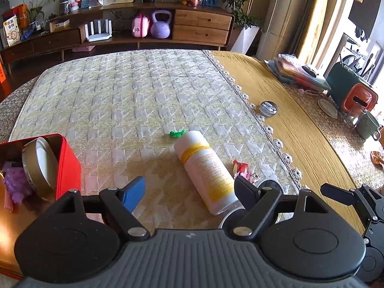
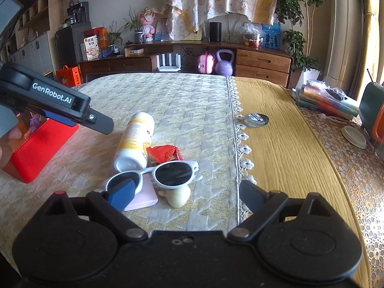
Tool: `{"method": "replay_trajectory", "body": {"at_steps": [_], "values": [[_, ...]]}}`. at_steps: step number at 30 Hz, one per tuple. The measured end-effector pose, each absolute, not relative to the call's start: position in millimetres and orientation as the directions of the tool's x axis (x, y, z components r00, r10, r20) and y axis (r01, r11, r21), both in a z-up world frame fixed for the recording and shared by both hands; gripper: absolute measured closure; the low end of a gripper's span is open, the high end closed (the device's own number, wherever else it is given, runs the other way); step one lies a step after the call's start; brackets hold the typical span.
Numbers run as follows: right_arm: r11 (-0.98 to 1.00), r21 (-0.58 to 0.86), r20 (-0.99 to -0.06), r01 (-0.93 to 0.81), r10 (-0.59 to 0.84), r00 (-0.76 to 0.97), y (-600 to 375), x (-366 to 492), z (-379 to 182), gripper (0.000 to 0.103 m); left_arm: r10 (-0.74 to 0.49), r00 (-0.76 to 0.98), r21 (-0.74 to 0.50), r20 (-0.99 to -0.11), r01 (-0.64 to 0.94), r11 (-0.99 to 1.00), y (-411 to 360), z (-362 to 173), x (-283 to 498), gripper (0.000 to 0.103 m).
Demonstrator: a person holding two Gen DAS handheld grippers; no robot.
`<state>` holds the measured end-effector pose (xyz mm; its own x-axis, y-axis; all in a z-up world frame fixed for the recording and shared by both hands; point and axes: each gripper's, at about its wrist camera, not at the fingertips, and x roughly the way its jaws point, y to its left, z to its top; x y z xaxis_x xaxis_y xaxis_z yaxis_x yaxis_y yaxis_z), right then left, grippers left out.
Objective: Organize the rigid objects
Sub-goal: 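Move left tool toward white-yellow bottle while right tool moves toward white sunglasses, then close left tool around white-yellow bottle while right tool lowers over sunglasses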
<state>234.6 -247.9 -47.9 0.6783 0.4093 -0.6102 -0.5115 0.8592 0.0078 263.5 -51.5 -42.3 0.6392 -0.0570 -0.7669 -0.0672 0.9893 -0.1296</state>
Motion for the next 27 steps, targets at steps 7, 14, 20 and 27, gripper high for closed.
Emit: {"method": "replay_trajectory", "body": {"at_steps": [7,14,20,27], "values": [[0.825,-0.020,-0.629,-0.565,0.429,0.648,-237.5,253.3,-55.3,0.018,-0.061,0.620,-0.145,-0.783,-0.085,0.986,-54.9,-51.2,285.4,0.022],[0.801,-0.011,-0.651,-0.599,0.449,0.612,-230.3,266.8,-64.0,0.023,-0.065,0.589,-0.165,-0.805,-0.117,0.979,-55.8,-66.3,306.3,0.022],[0.784,-0.017,-0.646,-0.620,0.464,0.605,-224.4,271.0,-65.9,0.025,-0.037,0.576,-0.131,-0.816,-0.123,0.984,-61.6,-77.8,317.3,0.022],[0.765,0.001,-0.639,-0.644,0.496,0.588,-219.0,272.0,-66.1,0.040,-0.052,0.569,-0.147,-0.821,-0.122,0.982,-60.6,-87.3,321.1,0.022]]}}
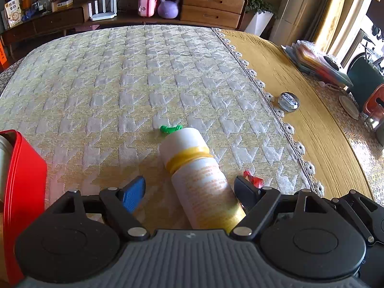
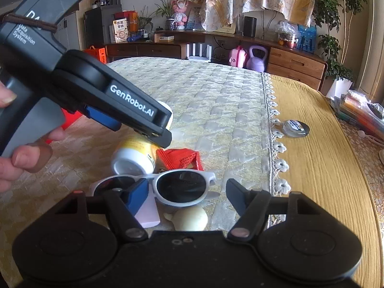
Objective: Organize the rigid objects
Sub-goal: 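Close left tool around white-yellow bottle while right tool lowers over sunglasses, then carry bottle with left tool and sunglasses with right tool over the red tin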
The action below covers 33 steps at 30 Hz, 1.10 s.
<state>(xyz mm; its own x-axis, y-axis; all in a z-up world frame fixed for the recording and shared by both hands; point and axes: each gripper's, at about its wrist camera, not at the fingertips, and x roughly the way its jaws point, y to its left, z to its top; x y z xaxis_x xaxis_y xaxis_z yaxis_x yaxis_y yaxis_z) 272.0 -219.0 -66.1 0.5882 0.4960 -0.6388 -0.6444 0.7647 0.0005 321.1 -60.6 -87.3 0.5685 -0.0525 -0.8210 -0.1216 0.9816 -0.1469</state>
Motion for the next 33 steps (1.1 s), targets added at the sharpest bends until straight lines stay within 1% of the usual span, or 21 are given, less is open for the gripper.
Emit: {"method": "replay_trajectory", "body": {"at_steps": [2,4,6,8,12,14,19,28,33], "values": [[0.762,-0.004,-0.639,-0.647,0.496,0.588,-217.3,271.1,-65.6,0.045,-0.062,0.568,-0.159,-0.821,-0.123,0.980,-58.7,-88.6,320.4,0.023],[0.760,-0.009,-0.637,-0.650,0.497,0.589,-216.6,269.6,-64.9,0.045,-0.065,0.574,-0.163,-0.816,-0.120,0.979,-57.2,-88.7,318.7,0.025],[0.761,-0.015,-0.634,-0.649,0.495,0.594,-215.8,268.6,-64.5,0.046,-0.084,0.579,-0.177,-0.811,-0.106,0.978,-56.4,-87.7,317.7,0.031],[0.761,-0.023,-0.633,-0.648,0.491,0.599,-215.0,266.9,-64.3,0.046,-0.100,0.587,-0.186,-0.804,-0.089,0.978,-58.1,-85.0,316.5,0.044],[0.761,-0.052,-0.627,-0.647,0.479,0.614,-210.9,261.2,-62.6,0.046,-0.084,0.597,-0.166,-0.798,-0.085,0.982,-59.0,-80.9,312.0,0.048],[0.762,-0.062,-0.621,-0.644,0.476,0.623,-209.5,257.7,-60.8,0.047,-0.078,0.602,-0.164,-0.795,-0.088,0.983,-55.8,-79.0,309.5,0.052],[0.765,-0.073,-0.608,-0.640,0.475,0.637,-208.2,250.6,-54.7,0.047,-0.064,0.606,-0.156,-0.793,-0.100,0.983,-45.1,-73.4,301.7,0.055],[0.787,-0.064,-0.582,-0.614,0.471,0.664,-211.3,236.6,-36.0,0.047,-0.070,0.619,-0.170,-0.782,-0.104,0.980,-27.5,-60.3,281.6,0.056],[0.795,-0.039,-0.573,-0.605,0.479,0.666,-214.6,226.9,-27.5,0.047,-0.085,0.630,-0.190,-0.772,-0.102,0.977,-20.1,-51.2,267.0,0.060]]}}
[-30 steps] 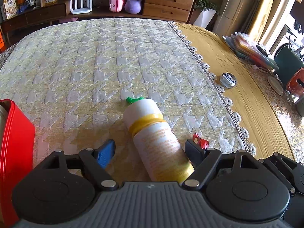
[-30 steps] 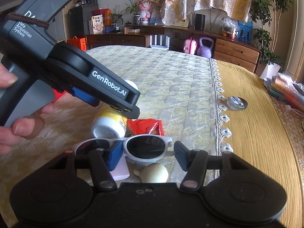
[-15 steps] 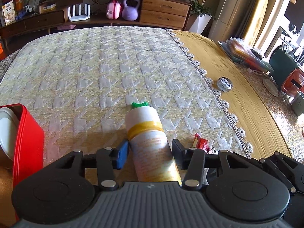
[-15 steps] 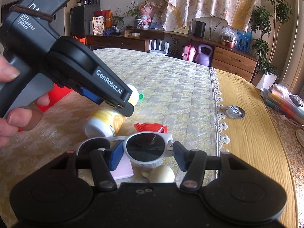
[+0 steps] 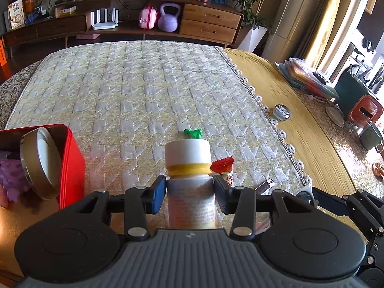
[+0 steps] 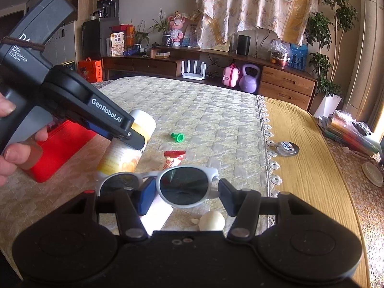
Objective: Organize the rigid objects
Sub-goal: 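Carry bottle with left tool and sunglasses with right tool over the red tin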
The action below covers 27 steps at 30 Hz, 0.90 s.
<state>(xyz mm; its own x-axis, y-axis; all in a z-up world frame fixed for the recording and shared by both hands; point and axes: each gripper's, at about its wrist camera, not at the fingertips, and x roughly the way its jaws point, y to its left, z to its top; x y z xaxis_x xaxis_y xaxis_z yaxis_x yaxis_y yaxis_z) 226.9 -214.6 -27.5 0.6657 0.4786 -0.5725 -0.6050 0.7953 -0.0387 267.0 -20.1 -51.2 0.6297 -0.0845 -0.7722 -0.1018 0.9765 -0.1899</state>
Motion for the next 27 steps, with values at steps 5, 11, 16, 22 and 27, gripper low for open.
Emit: {"method": "replay_trajectory", "body": {"at_steps": [5,11,16,22,27], "values": [[0.803,-0.038,-0.564,-0.595,0.474,0.676,-216.4,215.2,-19.5,0.047,-0.092,0.644,-0.196,-0.759,-0.092,0.976,-14.2,-42.8,251.0,0.061],[0.805,-0.048,-0.547,-0.592,0.475,0.690,-215.5,196.8,-7.8,0.047,-0.110,0.671,-0.223,-0.733,-0.084,0.971,-4.8,-30.2,228.5,0.061],[0.809,-0.060,-0.537,-0.585,0.469,0.702,-214.2,185.7,2.1,0.047,-0.119,0.696,-0.247,-0.708,-0.087,0.965,4.7,-17.3,209.4,0.061],[0.801,-0.064,-0.519,-0.595,0.482,0.706,-206.1,175.2,16.7,0.047,-0.130,0.716,-0.266,-0.686,-0.081,0.961,24.0,3.5,185.8,0.061],[0.787,-0.059,-0.502,-0.614,0.509,0.700,-191.2,167.6,28.4,0.047,-0.116,0.727,-0.269,-0.676,-0.097,0.958,48.2,19.1,169.2,0.061]]}}
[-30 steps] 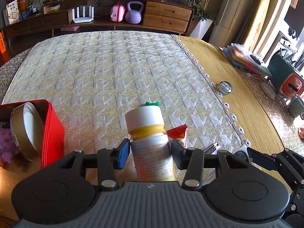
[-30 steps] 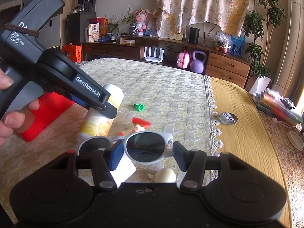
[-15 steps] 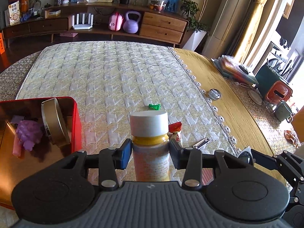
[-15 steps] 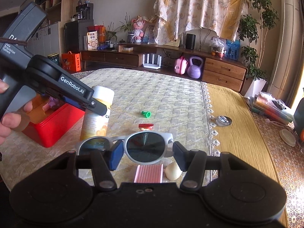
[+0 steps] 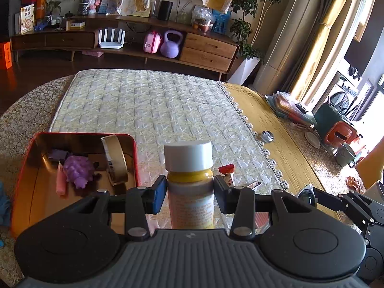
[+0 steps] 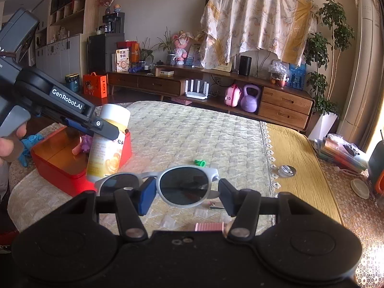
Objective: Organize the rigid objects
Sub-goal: 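Carry bottle with left tool and sunglasses with right tool over the red tin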
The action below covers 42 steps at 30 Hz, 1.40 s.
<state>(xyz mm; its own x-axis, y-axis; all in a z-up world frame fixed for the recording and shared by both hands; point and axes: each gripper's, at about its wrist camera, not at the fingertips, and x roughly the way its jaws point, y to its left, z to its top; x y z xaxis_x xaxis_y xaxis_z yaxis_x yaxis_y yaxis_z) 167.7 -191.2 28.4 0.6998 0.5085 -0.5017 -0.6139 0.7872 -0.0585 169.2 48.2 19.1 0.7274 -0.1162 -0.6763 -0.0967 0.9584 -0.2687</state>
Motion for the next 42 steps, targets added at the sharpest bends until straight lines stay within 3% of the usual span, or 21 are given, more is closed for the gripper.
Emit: {"method": "replay_trajectory", "body": {"at_steps": [14,28,42], "values": [[0.717,-0.041,-0.480,-0.696,0.597,0.643,-114.2,157.4,40.9,0.047,-0.007,0.729,-0.227,-0.684,-0.204,0.952,125.8,29.5,142.5,0.061],[0.682,-0.055,-0.527,-0.729,0.601,0.601,-39.8,164.5,21.8,0.047,0.113,0.675,-0.141,-0.729,-0.310,0.940,185.9,13.4,136.6,0.061],[0.655,-0.081,-0.591,-0.752,0.576,0.565,5.2,175.1,-5.9,0.047,0.142,0.612,-0.072,-0.778,-0.312,0.948,197.9,-12.3,156.7,0.061]]}}
